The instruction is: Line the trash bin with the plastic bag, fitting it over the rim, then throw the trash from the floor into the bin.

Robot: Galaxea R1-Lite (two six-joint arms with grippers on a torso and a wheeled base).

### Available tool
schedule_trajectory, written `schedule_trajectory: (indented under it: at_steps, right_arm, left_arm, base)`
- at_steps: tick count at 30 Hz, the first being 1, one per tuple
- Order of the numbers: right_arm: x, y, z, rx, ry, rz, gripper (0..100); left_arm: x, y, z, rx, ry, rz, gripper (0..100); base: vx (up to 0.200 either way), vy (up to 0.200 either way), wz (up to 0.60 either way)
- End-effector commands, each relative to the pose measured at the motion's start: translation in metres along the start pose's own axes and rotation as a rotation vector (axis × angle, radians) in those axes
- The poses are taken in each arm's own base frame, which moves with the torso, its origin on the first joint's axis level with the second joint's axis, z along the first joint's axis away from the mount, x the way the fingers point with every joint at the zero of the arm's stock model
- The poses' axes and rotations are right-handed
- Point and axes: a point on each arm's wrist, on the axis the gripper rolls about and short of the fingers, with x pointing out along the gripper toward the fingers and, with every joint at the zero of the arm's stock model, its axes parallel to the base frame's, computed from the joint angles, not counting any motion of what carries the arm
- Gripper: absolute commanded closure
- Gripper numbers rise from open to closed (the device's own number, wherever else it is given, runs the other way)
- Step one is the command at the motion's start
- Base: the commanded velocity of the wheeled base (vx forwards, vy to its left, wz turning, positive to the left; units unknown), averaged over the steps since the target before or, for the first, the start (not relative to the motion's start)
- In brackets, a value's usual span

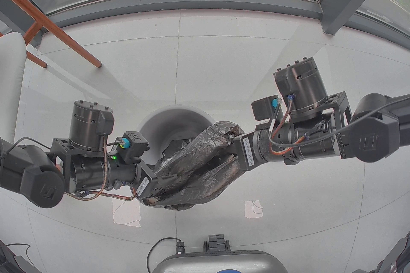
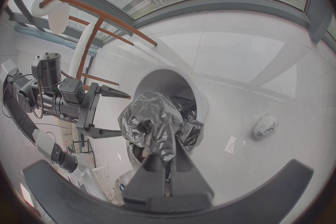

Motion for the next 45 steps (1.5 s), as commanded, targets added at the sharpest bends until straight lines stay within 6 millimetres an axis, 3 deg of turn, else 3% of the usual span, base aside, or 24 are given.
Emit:
schedule_trajectory:
  at_steps: [1,6,9,17,26,34,39,45]
  right_arm:
    - [0.001,-0.004,0.0,0.007,0.003,-0.008,100]
    - [0.002,-0.009,0.0,0.014,0.004,-0.02,100]
    - [0.002,-0.009,0.0,0.014,0.004,-0.02,100]
    - [0.002,-0.008,0.004,0.014,-0.019,-0.015,100]
    - [0.029,-0.019,0.018,0.023,-0.116,-0.026,100]
    - [0.037,-0.037,0.022,0.034,-0.117,-0.064,100]
    - [0.041,-0.061,0.025,0.05,-0.124,-0.102,100]
    - [0.04,-0.065,0.026,0.056,-0.128,-0.106,100]
  left_arm:
    - [0.009,-0.002,-0.004,-0.002,0.023,-0.017,100]
    - [0.01,-0.003,-0.008,-0.014,0.034,-0.031,100]
    - [0.009,0.003,0.0,-0.018,0.006,-0.015,100]
    - [0.004,0.051,0.041,-0.048,-0.121,0.122,100]
    - [0.014,0.097,0.071,-0.06,-0.201,0.228,100]
    - [0.024,0.1,0.074,-0.062,-0.204,0.226,100]
    - [0.038,0.096,0.07,-0.064,-0.18,0.206,100]
    - [0.042,0.095,0.073,-0.059,-0.189,0.203,100]
  base:
    - [0.0,0.0,0.0]
    - [0.0,0.0,0.0]
    - [0.0,0.0,0.0]
    - [0.0,0.0,0.0]
    - [0.0,0.0,0.0]
    - [0.0,0.0,0.0]
    - [0.0,0.0,0.0]
    - [0.0,0.0,0.0]
